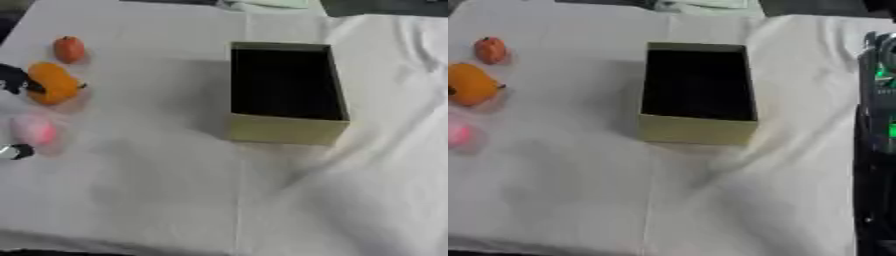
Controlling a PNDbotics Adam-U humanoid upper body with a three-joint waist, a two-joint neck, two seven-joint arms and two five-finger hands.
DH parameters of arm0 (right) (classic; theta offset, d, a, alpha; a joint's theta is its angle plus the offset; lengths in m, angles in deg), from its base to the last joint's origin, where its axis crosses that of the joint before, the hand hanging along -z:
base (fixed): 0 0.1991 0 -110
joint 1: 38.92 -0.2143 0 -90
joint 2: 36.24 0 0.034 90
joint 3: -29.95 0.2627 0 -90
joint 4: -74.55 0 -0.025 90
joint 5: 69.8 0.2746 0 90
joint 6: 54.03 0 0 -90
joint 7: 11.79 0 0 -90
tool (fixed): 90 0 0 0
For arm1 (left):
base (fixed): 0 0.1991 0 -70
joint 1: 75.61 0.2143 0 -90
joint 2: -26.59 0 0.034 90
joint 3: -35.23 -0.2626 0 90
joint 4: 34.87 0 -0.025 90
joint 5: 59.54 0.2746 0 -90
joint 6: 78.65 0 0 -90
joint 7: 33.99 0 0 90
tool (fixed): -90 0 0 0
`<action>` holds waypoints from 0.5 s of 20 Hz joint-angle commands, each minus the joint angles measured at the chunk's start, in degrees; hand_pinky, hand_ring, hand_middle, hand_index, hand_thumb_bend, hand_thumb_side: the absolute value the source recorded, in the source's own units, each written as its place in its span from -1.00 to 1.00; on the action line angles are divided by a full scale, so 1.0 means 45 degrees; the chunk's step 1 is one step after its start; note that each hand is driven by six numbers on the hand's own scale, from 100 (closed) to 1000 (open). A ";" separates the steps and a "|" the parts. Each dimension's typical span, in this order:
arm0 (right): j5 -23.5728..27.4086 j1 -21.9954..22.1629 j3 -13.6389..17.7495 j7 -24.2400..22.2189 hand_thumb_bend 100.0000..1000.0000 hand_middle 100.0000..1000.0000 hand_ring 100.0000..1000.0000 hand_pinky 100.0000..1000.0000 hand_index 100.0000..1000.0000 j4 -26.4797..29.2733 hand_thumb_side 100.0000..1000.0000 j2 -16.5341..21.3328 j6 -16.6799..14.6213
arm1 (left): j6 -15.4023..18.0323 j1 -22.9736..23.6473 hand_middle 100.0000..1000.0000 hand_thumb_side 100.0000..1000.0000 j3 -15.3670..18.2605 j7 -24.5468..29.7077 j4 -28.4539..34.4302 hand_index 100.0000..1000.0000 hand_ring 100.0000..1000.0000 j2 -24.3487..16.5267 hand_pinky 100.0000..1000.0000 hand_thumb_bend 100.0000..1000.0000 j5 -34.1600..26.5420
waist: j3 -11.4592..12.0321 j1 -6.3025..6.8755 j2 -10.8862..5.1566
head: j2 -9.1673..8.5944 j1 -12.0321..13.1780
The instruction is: Pick up objects on the table and place them in the box.
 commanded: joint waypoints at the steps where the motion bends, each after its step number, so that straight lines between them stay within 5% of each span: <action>1: 0.0033 -0.0189 -0.0009 -0.0027 -1.00 0.42 0.58 0.65 0.57 0.0212 0.48 0.0117 -0.0050 | 0.0038 -0.0229 0.50 -0.70 0.0019 0.0080 -0.0111 0.73 0.50 -0.0206 0.30 0.01 0.0485 | -0.0021 0.0038 -0.0177 | 0.0065 -0.0043; 10: 0.0058 -0.0193 -0.0004 -0.0017 -1.00 0.42 0.58 0.65 0.57 0.0212 0.49 0.0092 -0.0052 | 0.0039 -0.0485 0.50 -0.70 -0.0183 0.0295 -0.0793 0.73 0.50 -0.0037 0.30 0.05 0.0917 | -0.0074 0.0017 -0.0138 | 0.0065 -0.0032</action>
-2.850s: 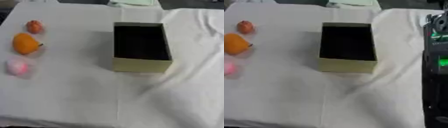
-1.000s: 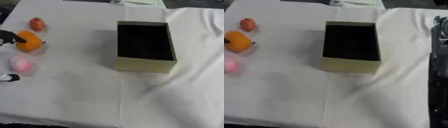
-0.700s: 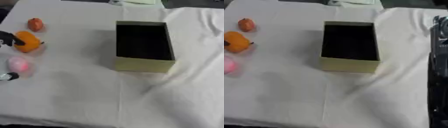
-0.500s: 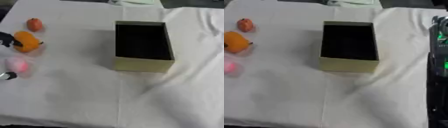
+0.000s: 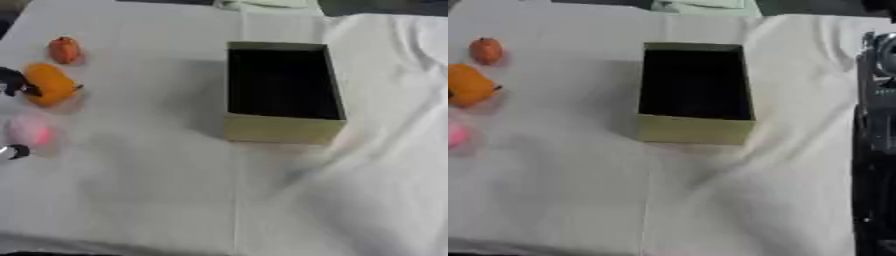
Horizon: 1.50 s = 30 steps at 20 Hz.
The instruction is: Pick up objects on the table and place them in the box.
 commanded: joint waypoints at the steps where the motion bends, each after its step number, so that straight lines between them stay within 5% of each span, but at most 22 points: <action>1: 0.0064 -0.0191 -0.0004 0.0002 -1.00 0.42 0.58 0.65 0.57 0.0212 0.49 0.0094 -0.0032 | 0.0003 -0.0217 0.50 -0.69 0.0029 0.0140 -0.0179 0.73 0.51 -0.0234 0.30 0.07 0.0202 | -0.0003 0.0024 -0.0156 | 0.0065 -0.0015; 25: 0.0168 -0.0162 0.0008 0.0030 -1.00 0.42 0.58 0.65 0.57 0.0212 0.49 0.0006 -0.0058 | -0.0121 -0.0977 0.48 -0.75 -0.0232 -0.0226 -0.2255 0.70 0.50 0.0506 0.29 0.11 0.2347 | -0.0048 -0.0030 -0.0068 | 0.0065 -0.0022; 30: 0.0208 -0.0162 -0.0001 0.0025 -1.00 0.42 0.58 0.65 0.57 0.0212 0.49 -0.0007 -0.0050 | -0.0203 -0.1298 0.30 -0.88 -0.0353 -0.0703 -0.2718 0.54 0.30 0.0825 0.02 -0.09 0.2273 | -0.0063 -0.0038 -0.0031 | 0.0065 -0.0039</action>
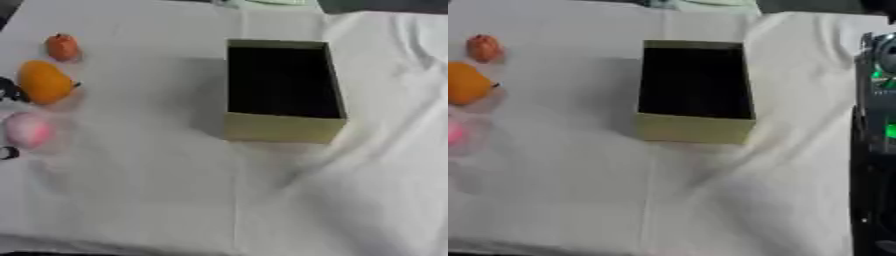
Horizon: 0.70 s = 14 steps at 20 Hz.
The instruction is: Pick up objects on the table and place them in the box.
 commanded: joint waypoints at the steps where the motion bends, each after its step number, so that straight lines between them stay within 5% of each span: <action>1: 0.0105 -0.0163 -0.0002 0.0008 -1.00 0.42 0.58 0.65 0.57 0.0212 0.49 0.0107 -0.0033 | -0.0050 -0.0333 0.17 -0.94 0.0029 -0.0447 -0.0176 0.45 0.17 -0.0112 -0.12 -0.18 -0.0132 | -0.0020 0.0035 -0.0168 | 0.0065 -0.0040; 6: 0.0129 -0.0158 0.0002 0.0012 -1.00 0.42 0.58 0.65 0.57 0.0212 0.49 0.0102 -0.0027 | -0.0224 -0.0495 -0.31 -1.00 -0.0063 -0.1397 -0.0359 -0.04 -0.28 0.0045 -0.61 -0.42 -0.0779 | -0.0031 0.0025 -0.0154 | 0.0065 -0.0029; 14: 0.0141 -0.0157 0.0013 0.0009 -1.00 0.42 0.58 0.65 0.58 0.0212 0.49 0.0117 -0.0019 | -0.0352 -0.0418 -0.39 -1.00 -0.0142 -0.1724 -0.0019 -0.09 -0.35 -0.0072 -0.71 -0.19 -0.1008 | -0.0015 0.0020 -0.0129 | 0.0065 -0.0035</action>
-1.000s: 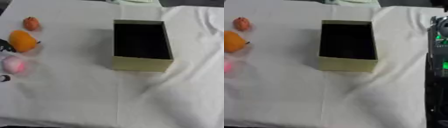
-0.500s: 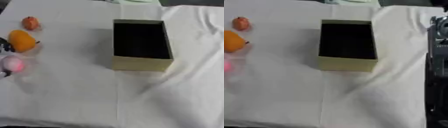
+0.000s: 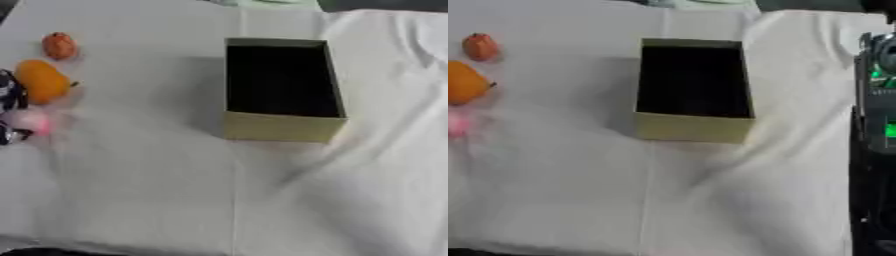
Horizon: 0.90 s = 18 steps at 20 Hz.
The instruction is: Pick up objects on the table and place them in the box.
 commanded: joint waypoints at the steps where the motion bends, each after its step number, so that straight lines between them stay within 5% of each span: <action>1: 0.0040 -0.0156 0.0016 0.0010 -1.00 0.42 0.58 0.65 0.58 0.0212 0.49 0.0124 -0.0020 | -0.0075 -0.0114 -0.39 -1.00 0.0211 0.0110 0.0702 -0.09 -0.35 -0.0487 -0.72 -0.18 -0.0079 | 0.0024 0.0053 -0.0197 | 0.0065 -0.0020; 12: 0.0013 -0.0077 0.0012 0.0004 -1.00 0.42 0.58 0.66 0.58 0.0212 0.48 0.0147 -0.0043 | -0.0510 -0.0653 -0.43 -1.00 0.0621 0.1027 0.4962 -0.12 -0.40 -0.0965 -0.81 -0.27 -0.1026 | 0.0095 0.0140 -0.0311 | 0.0065 -0.0171; 18: 0.0014 0.0016 0.0004 -0.0002 -1.00 0.42 0.58 0.66 0.58 0.0212 0.48 0.0127 -0.0071 | -0.0238 -0.1613 -0.40 -1.00 0.0343 0.1260 0.5642 -0.09 -0.39 -0.0730 -0.81 -0.31 -0.1545 | 0.0100 0.0226 -0.0393 | 0.0065 -0.0216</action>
